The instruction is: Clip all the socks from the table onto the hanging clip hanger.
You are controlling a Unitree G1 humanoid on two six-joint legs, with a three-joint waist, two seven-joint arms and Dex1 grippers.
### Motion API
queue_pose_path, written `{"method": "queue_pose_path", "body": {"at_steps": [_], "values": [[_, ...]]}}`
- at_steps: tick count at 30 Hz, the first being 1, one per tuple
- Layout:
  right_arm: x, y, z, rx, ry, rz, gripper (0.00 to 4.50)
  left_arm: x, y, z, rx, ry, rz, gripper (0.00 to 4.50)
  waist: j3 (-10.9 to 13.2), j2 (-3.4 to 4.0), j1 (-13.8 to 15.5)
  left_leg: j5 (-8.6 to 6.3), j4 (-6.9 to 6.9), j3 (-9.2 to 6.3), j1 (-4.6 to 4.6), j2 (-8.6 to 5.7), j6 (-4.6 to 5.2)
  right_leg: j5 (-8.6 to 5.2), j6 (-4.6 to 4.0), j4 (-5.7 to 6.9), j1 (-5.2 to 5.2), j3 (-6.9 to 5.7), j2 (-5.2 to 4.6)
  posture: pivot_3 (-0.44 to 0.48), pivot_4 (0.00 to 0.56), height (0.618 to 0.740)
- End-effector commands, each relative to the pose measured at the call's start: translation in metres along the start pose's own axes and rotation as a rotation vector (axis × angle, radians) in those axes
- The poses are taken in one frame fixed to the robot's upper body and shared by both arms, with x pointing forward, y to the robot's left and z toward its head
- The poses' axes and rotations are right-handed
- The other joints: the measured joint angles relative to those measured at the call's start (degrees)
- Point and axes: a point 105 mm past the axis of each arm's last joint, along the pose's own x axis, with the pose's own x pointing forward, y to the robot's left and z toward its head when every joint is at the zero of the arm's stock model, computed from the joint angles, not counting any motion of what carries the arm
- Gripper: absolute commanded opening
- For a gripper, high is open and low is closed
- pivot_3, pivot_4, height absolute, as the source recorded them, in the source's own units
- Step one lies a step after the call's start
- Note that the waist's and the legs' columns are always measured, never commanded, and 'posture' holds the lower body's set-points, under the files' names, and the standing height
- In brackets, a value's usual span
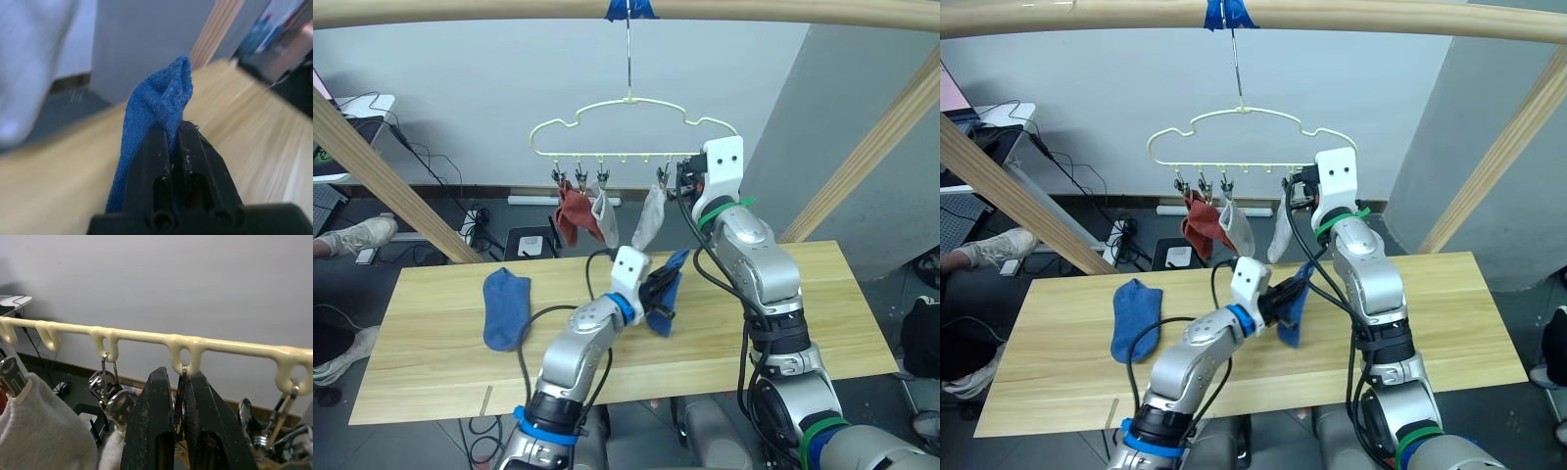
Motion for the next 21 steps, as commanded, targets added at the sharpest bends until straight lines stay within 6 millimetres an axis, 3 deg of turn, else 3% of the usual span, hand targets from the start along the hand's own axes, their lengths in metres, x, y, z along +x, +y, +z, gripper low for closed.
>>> {"method": "queue_pose_path", "body": {"at_steps": [1, 8, 21], "values": [[-0.003, 0.003, 0.018, -0.002, -0.063, 0.009, 0.0, 0.019, 0.006, 0.023, 0.031, -0.103, 0.1, 0.01, 0.0, 0.0, 0.0, 0.0, 0.0, 0.0, 0.0, 0.0, 0.0, 0.0, 0.01, 0.0, 0.0, -0.01, 0.0, -0.192, 0.277, 0.74], [-0.004, 0.004, 0.019, -0.003, -0.063, 0.009, 0.0, 0.043, 0.0, 0.047, 0.014, -0.21, 0.142, 0.01, 0.0, -0.01, 0.0, -0.01, -0.04, 0.01, -0.04, -0.02, 0.01, -0.02, 0.05, -0.08, 0.0, 0.01, 0.0, -0.205, 0.275, 0.74], [-0.006, 0.003, 0.017, 0.0, -0.056, -0.004, 0.0, 0.042, 0.0, 0.066, -0.003, -0.316, 0.181, 0.01, 0.0, -0.01, -0.7, -0.01, -0.06, 0.01, -0.06, -0.03, 0.01, -0.04, 0.07, -0.14, 0.0, 0.0, 0.0, -0.205, 0.277, 0.74]]}}
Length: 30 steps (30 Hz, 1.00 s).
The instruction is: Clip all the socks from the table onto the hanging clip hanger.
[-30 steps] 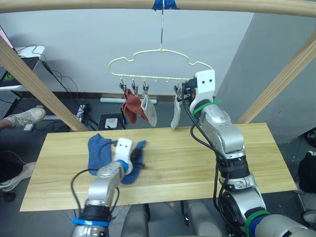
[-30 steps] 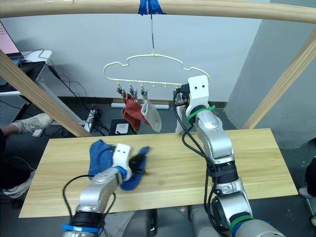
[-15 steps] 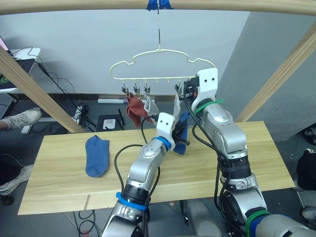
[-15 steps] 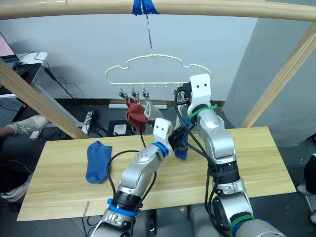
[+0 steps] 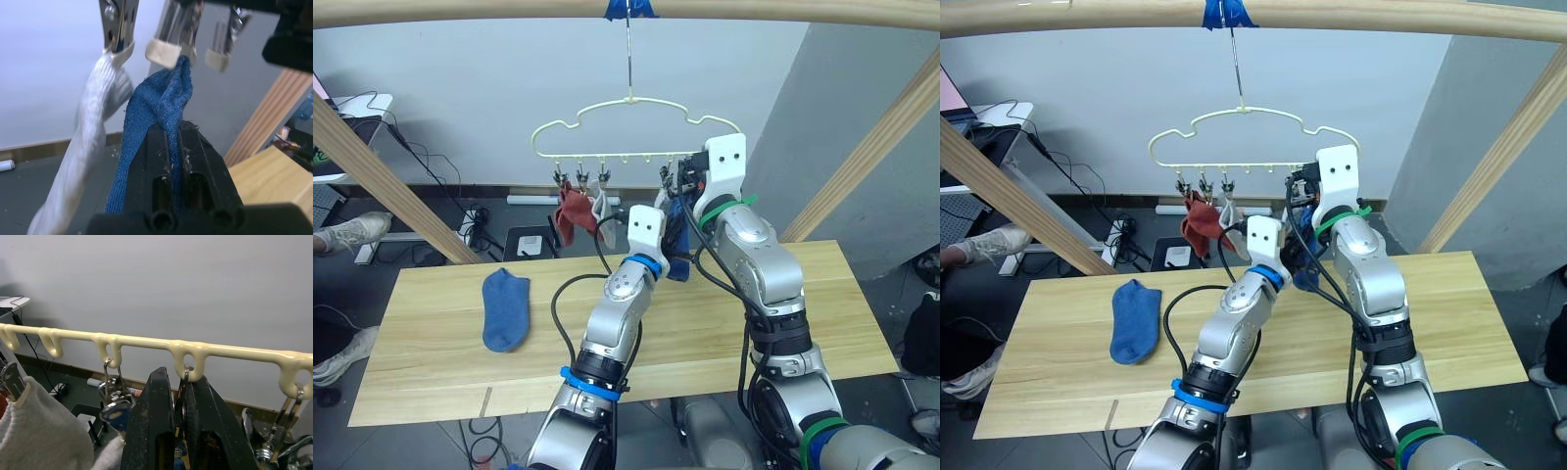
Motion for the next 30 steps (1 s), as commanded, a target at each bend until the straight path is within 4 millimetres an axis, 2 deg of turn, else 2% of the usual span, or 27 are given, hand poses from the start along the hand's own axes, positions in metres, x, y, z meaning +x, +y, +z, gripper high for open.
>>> {"method": "queue_pose_path", "body": {"at_steps": [1, 11, 19, 29, 30], "values": [[-0.004, 0.002, 0.015, -0.001, -0.056, -0.001, 0.0, 0.003, -0.012, 0.015, -0.032, -0.067, -0.019, 0.01, 0.0, 0.0, -0.1, 0.0, 0.0, 0.0, 0.0, 0.0, 0.0, 0.0, 0.0, 0.0, 0.0, 0.0, 0.0, -0.205, 0.277, 0.74], [-0.004, 0.005, 0.01, 0.027, -0.032, 0.008, 0.0, 0.009, -0.021, 0.026, -0.08, -0.104, -0.035, 0.01, 0.0, 0.0, -0.4, 0.0, -0.01, -0.01, 0.0, 0.0, 0.0, 0.0, 0.0, -0.02, 0.0, 0.0, 0.01, -0.2, 0.281, 0.74], [-0.005, 0.006, 0.008, 0.032, -0.018, 0.011, 0.0, 0.009, -0.022, 0.031, -0.086, -0.119, -0.033, 0.01, 0.0, -0.01, -0.4, 0.0, -0.03, -0.01, 0.0, 0.0, 0.0, 0.0, 0.0, -0.04, 0.0, 0.0, 0.01, -0.195, 0.28, 0.74], [-0.009, 0.01, 0.014, 0.082, -0.035, 0.032, 3.64, 0.01, -0.022, 0.028, -0.076, -0.1, -0.046, 0.0, 0.1, 0.0, -0.4, 0.0, -0.04, -0.01, 0.0, 0.0, 0.0, -0.01, 0.01, -0.05, 0.0, 0.0, 0.01, -0.195, 0.278, 0.74], [-0.011, 0.011, 0.015, 0.086, -0.036, 0.039, 3.67, 0.01, -0.021, 0.027, -0.073, -0.096, -0.044, 0.28, 0.1, 0.0, -0.4, 0.0, -0.04, -0.01, 0.0, 0.0, 0.0, -0.01, 0.01, -0.05, 0.0, 0.0, 0.01, -0.195, 0.278, 0.74]]}}
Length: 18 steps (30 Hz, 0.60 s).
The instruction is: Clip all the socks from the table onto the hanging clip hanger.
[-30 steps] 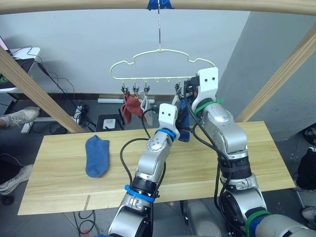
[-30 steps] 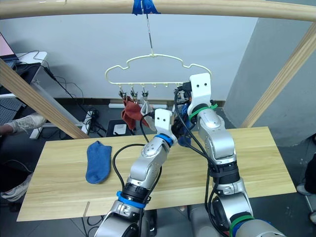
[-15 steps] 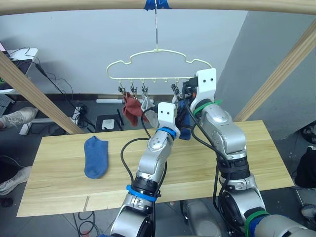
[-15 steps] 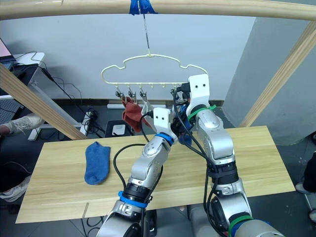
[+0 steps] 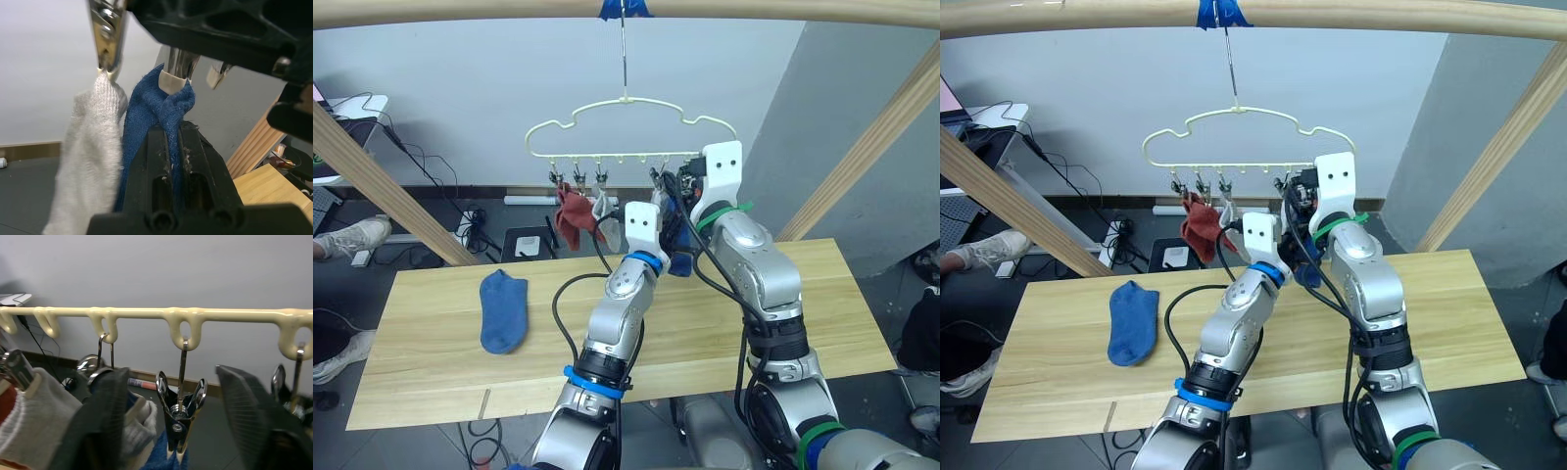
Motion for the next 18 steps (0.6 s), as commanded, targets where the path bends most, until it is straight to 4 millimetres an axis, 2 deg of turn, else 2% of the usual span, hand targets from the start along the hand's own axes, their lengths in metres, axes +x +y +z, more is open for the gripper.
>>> {"method": "queue_pose_path", "body": {"at_steps": [1, 3, 9, 13, 18], "values": [[-0.008, 0.003, 0.02, 0.02, -0.069, 0.022, 3.68, 0.007, -0.02, 0.019, -0.007, -0.064, -0.056, 0.58, 0.0, 0.0, 0.0, 0.0, 0.0, 0.0, 0.0, 0.0, 0.0, 0.0, 0.0, -0.01, 0.0, 0.0, 0.0, -0.195, 0.278, 0.74], [-0.014, 0.005, 0.021, 0.023, -0.068, 0.045, 3.68, 0.006, -0.019, 0.016, 0.01, -0.053, -0.067, 1.1, 0.0, 0.0, 0.0, 0.0, -0.01, 0.0, 0.0, 0.0, 0.0, 0.0, 0.0, -0.02, 0.0, 0.0, 0.0, -0.2, 0.275, 0.74], [-0.032, 0.008, 0.022, 0.002, -0.046, 0.112, 3.68, 0.0, -0.019, 0.01, 0.078, -0.007, -0.123, 3.01, 0.0, 0.0, 0.0, 0.0, -0.03, 0.0, -0.03, -0.01, 0.0, 0.0, 0.0, -0.08, 0.0, 0.0, 0.0, -0.204, 0.269, 0.74], [-0.047, 0.008, 0.025, -0.039, -0.041, 0.155, 3.68, -0.009, -0.021, 0.013, 0.162, -0.001, -0.202, 3.01, 0.0, 0.0, -0.1, 0.0, -0.05, -0.01, -0.02, 0.0, 0.0, 0.0, 0.0, -0.07, -0.01, -0.01, 0.01, -0.205, 0.268, 0.74], [-0.069, 0.002, 0.029, -0.067, -0.044, 0.176, 3.68, -0.032, -0.027, 0.017, 0.288, 0.028, -0.395, 3.01, 0.0, 0.01, -0.2, 0.0, -0.12, 0.0, -0.01, 0.01, -0.01, -0.01, -0.01, -0.09, -0.03, 0.0, 0.0, -0.213, 0.269, 0.74]]}}
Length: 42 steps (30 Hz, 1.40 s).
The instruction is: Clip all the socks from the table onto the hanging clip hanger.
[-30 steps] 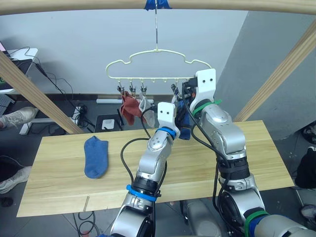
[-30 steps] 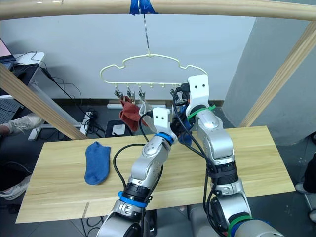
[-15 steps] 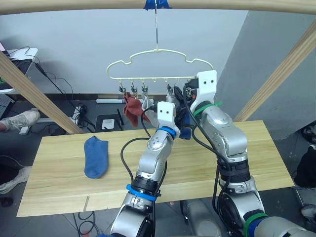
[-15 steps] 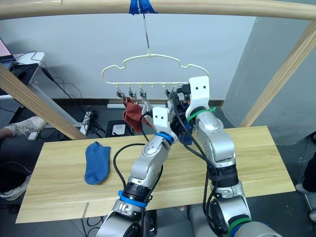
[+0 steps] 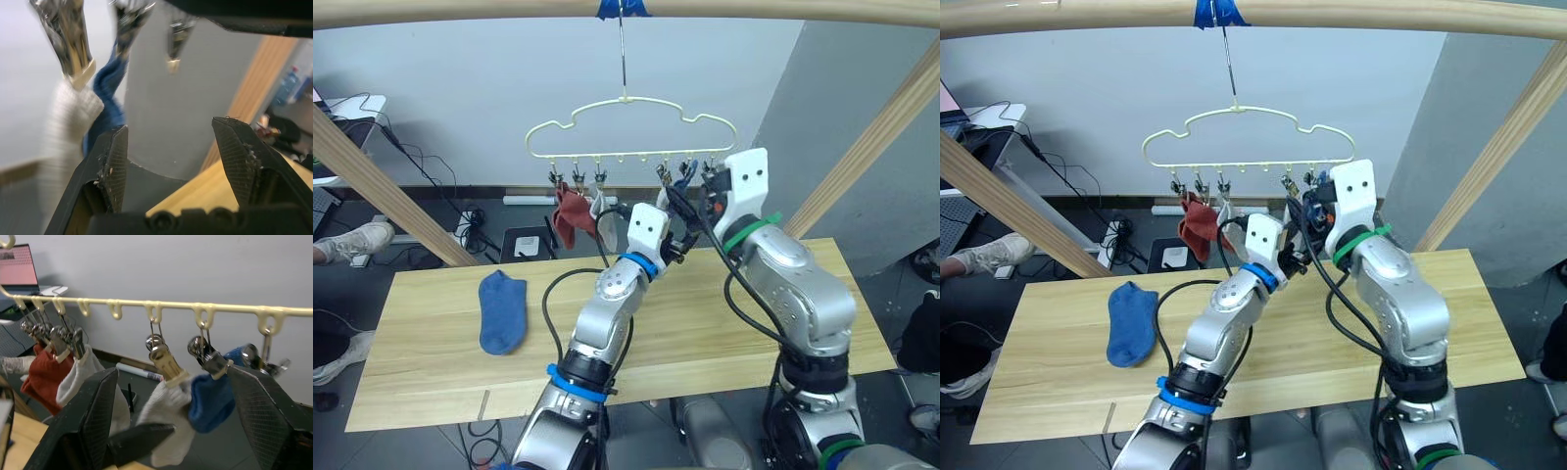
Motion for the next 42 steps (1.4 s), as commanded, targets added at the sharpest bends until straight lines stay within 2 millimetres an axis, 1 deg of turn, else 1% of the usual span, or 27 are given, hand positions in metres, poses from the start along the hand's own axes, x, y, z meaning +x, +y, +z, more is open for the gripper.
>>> {"method": "queue_pose_path", "body": {"at_steps": [1, 4, 8, 9, 10, 12, 14, 17, 20, 28, 42], "values": [[-0.016, 0.003, 0.018, -0.021, -0.072, 0.023, 3.68, -0.015, -0.018, 0.016, 0.083, -0.024, -0.181, 3.01, 0.0, 0.01, -0.1, 0.0, -0.01, 0.0, 0.0, 0.0, 0.0, 0.0, 0.0, 0.0, -0.02, 0.0, 0.0, -0.215, 0.27, 0.74], [-0.021, -0.001, 0.023, -0.031, -0.095, -0.007, 3.68, -0.039, -0.015, 0.02, 0.132, 0.021, -0.298, 3.01, 0.0, 0.05, -0.3, 0.0, -0.01, 0.01, 0.0, 0.03, 0.0, 0.0, -0.01, 0.01, -0.03, 0.01, 0.0, -0.213, 0.27, 0.74], [-0.02, -0.006, 0.024, -0.038, -0.103, -0.046, 3.68, -0.062, -0.002, 0.038, 0.123, 0.041, -0.357, 3.01, 0.1, 0.08, -0.4, 0.0, 0.0, -0.01, 0.02, 0.06, 0.0, -0.01, -0.03, 0.03, -0.03, -0.01, 0.0, -0.208, 0.265, 0.74], [-0.018, -0.009, 0.023, -0.038, -0.101, -0.059, 3.68, -0.066, 0.003, 0.044, 0.126, 0.044, -0.364, 3.01, 0.1, 0.08, -0.3, 0.0, 0.0, 0.0, 0.02, 0.05, 0.0, -0.01, -0.03, 0.02, -0.03, 0.0, -0.02, -0.194, 0.262, 0.74], [-0.017, -0.011, 0.022, -0.038, -0.098, -0.072, 3.32, -0.07, 0.008, 0.05, 0.135, 0.046, -0.368, 3.04, 0.1, 0.08, -0.3, 0.0, 0.0, 0.0, 0.01, 0.04, 0.0, -0.02, -0.03, 0.01, -0.03, 0.0, -0.03, -0.186, 0.26, 0.74], [-0.013, -0.014, 0.019, -0.038, -0.089, -0.092, 2.77, -0.074, 0.016, 0.059, 0.151, 0.051, -0.369, 3.04, 0.1, 0.08, -0.2, 0.0, 0.0, 0.01, 0.01, 0.03, 0.0, -0.02, -0.03, -0.01, -0.03, 0.0, -0.03, -0.174, 0.257, 0.74], [-0.01, -0.017, 0.017, -0.04, -0.083, -0.108, 2.08, -0.076, 0.022, 0.066, 0.169, 0.058, -0.365, 3.04, 0.1, 0.08, 0.0, 0.0, 0.0, -0.01, 0.0, 0.03, 0.0, -0.02, -0.03, -0.02, -0.03, -0.03, -0.03, -0.164, 0.254, 0.74], [-0.004, -0.025, 0.013, -0.046, -0.073, -0.156, 2.08, -0.078, 0.029, 0.072, 0.2, 0.06, -0.348, 3.04, 0.1, 0.08, 0.1, 0.0, -0.02, 0.0, -0.01, 0.02, 0.0, -0.02, -0.03, -0.03, -0.03, -0.02, -0.04, -0.155, 0.251, 0.74], [0.001, -0.034, 0.009, -0.054, -0.054, -0.203, 2.08, -0.078, 0.031, 0.075, 0.218, 0.059, -0.339, 3.04, 0.1, 0.08, 0.2, 0.0, -0.03, 0.01, -0.01, 0.02, 0.0, -0.02, -0.03, -0.04, -0.03, -0.01, -0.05, -0.149, 0.248, 0.74], [0.013, -0.042, 0.003, -0.058, -0.043, -0.255, 2.08, -0.076, 0.032, 0.074, 0.236, 0.058, -0.339, 3.04, 0.0, 0.08, 0.2, 0.0, -0.03, 0.01, -0.01, 0.02, 0.0, -0.01, -0.02, -0.01, -0.04, -0.01, -0.04, -0.146, 0.24, 0.74], [0.031, -0.051, 0.005, -0.041, -0.087, -0.301, 2.08, -0.072, 0.033, 0.074, 0.252, 0.056, -0.341, 3.04, 0.0, 0.08, 0.2, 0.0, -0.02, 0.02, -0.01, 0.01, 0.0, -0.01, -0.03, 0.01, -0.04, 0.0, -0.04, -0.144, 0.236, 0.74]]}}
